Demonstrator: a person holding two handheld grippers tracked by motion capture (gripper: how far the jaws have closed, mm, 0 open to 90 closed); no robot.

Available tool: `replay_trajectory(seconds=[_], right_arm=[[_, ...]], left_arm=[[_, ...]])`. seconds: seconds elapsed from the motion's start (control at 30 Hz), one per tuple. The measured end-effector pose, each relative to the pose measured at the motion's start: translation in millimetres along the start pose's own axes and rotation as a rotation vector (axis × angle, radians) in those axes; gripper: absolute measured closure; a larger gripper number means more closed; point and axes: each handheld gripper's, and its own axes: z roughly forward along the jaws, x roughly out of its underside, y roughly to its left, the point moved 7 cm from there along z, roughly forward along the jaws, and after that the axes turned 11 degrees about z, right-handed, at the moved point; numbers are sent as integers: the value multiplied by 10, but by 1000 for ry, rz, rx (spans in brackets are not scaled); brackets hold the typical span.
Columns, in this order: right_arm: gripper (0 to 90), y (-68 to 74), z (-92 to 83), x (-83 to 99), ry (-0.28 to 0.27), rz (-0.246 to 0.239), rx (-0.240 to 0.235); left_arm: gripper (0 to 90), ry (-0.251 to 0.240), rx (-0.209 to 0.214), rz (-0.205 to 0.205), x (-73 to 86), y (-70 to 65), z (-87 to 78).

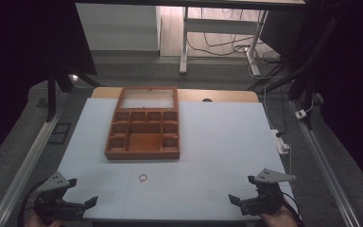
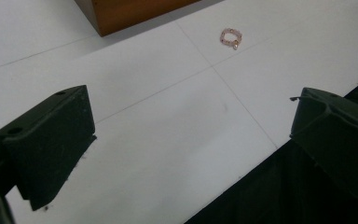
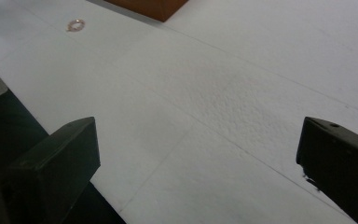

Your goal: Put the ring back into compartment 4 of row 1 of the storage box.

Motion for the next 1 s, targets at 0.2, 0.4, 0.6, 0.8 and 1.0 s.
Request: replay_trajectory(seconds=[0.2,0.4,0.6,0.8,1.0], right_arm=[[0,72,49,-43,-5,-30,-28],[0,150,109,-69,-1,-54,-58],[0,233,171,-100,6,-83,-91],[0,328,249,-148,15,-111,-110],[0,412,315,-200,12,-116,-139]], left_arm=[[0,13,-6,7,0,-8,16],[0,18,-13,5,1,-6,20],[0,18,-10,6,2,-7,20],[0,16,4,15,0,-18,22],[0,6,13,9,-2,-17,14]])
